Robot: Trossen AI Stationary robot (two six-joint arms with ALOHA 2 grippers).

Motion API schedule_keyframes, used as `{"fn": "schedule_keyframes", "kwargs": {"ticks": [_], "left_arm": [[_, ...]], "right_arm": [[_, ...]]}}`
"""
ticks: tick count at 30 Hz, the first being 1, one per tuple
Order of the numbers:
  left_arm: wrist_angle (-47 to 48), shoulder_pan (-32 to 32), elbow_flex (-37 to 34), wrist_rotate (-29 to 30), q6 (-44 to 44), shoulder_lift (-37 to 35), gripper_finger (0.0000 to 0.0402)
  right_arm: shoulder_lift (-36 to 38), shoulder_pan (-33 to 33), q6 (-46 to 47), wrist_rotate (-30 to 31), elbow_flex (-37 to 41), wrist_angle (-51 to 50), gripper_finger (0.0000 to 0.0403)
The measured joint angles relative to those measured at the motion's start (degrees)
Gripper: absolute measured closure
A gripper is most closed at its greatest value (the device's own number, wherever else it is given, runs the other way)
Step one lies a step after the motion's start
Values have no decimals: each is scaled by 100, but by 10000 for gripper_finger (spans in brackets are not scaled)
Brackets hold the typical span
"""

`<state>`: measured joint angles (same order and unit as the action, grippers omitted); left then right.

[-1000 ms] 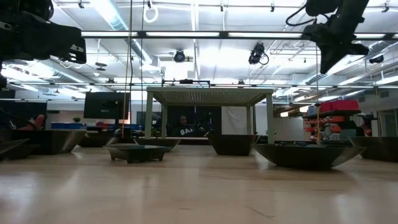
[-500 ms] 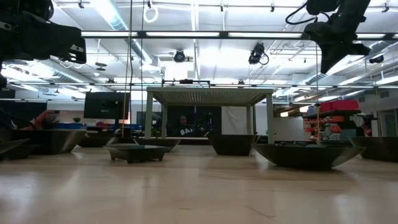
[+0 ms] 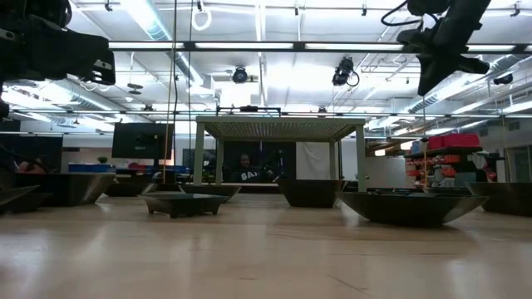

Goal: Pick & Place Mini shaped plates
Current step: Put the square plate on the shelf

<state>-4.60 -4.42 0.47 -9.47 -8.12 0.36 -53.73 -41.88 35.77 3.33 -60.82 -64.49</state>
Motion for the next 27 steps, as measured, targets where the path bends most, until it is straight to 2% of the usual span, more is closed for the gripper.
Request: {"fn": "schedule_keyframes", "kwargs": {"ticks": [5, 11, 27], "left_arm": [[2, 1, -1, 0, -1, 0, 378], [2, 2, 0, 0, 0, 0, 378], [2, 1, 0, -1, -2, 0, 378]], "right_arm": [[89, 1, 434, -95, 504, 494, 389], [107, 17, 897, -219, 1313, 1298, 361], [37, -32, 1329, 70, 2531, 2772, 243]]}}
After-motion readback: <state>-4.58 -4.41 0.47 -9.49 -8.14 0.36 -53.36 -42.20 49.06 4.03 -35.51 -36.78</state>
